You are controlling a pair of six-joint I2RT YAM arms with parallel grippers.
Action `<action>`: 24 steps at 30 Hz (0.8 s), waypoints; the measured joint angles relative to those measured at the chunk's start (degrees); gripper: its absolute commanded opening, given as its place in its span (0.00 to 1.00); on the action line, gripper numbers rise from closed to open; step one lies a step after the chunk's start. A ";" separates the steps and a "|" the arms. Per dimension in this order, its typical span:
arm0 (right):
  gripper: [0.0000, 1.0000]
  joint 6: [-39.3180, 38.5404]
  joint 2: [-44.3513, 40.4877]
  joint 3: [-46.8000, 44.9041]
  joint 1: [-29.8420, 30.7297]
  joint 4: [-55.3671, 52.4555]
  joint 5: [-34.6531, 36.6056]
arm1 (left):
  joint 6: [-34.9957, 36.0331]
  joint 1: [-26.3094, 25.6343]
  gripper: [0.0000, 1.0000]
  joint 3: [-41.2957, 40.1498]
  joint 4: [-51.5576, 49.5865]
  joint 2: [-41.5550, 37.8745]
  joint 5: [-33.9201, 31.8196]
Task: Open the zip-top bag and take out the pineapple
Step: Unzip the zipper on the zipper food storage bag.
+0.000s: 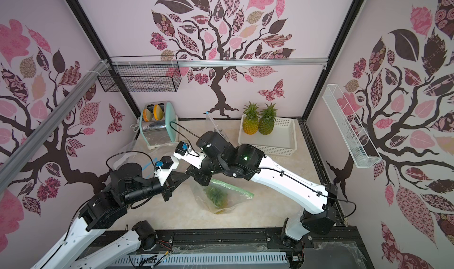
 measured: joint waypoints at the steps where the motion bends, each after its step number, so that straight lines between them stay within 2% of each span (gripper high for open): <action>1: 0.03 -0.07 -0.33 -0.42 -0.15 0.22 0.11 | -0.15 -0.04 0.00 -0.17 0.39 -0.15 -0.20; 14: 0.03 -0.11 -0.72 -1.79 -1.09 2.38 -1.75 | -1.97 -0.11 0.00 -1.40 2.08 -0.98 -1.81; 24: 0.03 -0.13 -0.42 -1.66 -1.40 2.03 -3.45 | -1.86 0.22 0.24 -1.79 3.85 -2.73 0.74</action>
